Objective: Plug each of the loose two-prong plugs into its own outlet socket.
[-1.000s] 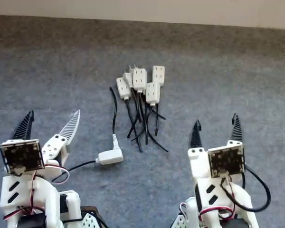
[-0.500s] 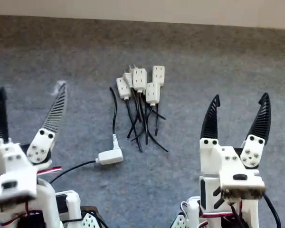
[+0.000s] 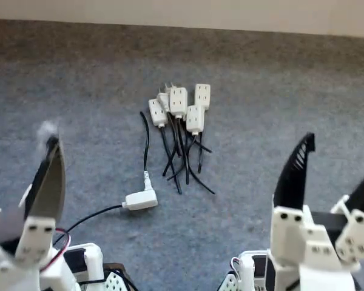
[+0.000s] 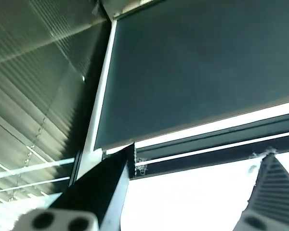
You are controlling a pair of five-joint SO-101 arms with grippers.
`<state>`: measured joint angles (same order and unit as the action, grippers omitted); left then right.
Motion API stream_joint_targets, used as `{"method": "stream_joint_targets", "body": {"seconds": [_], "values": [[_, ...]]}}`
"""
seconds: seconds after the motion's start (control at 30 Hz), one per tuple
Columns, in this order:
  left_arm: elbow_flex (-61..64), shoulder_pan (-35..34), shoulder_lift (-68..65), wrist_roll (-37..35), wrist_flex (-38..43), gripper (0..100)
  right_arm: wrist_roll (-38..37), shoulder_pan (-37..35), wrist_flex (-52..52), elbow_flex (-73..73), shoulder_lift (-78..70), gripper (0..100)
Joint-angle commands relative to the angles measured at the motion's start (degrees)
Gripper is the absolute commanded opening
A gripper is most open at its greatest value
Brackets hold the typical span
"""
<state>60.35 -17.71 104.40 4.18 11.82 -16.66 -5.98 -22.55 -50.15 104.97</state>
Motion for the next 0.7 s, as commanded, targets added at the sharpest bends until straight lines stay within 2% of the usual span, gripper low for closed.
{"method": "stream_joint_targets", "body": {"seconds": [0.0,0.23,0.37,0.5,0.67], "values": [[-0.75,0.57,-0.31,0.62,8.35,37,-0.7,0.4,1.01,4.44,0.22,30.0],[7.08,0.57,-0.31,0.62,27.6,37,-0.7,0.4,1.45,6.9,0.22,30.0],[13.93,0.84,-0.31,0.44,46.15,37,-0.62,0.4,8.13,6.9,0.22,30.0],[17.27,0.84,-0.48,-0.09,63.12,37,-0.53,0.4,9.63,6.9,0.22,30.0],[15.43,0.66,-0.31,-3.69,69.89,37,-0.44,0.4,9.63,6.73,0.22,30.0]]}}
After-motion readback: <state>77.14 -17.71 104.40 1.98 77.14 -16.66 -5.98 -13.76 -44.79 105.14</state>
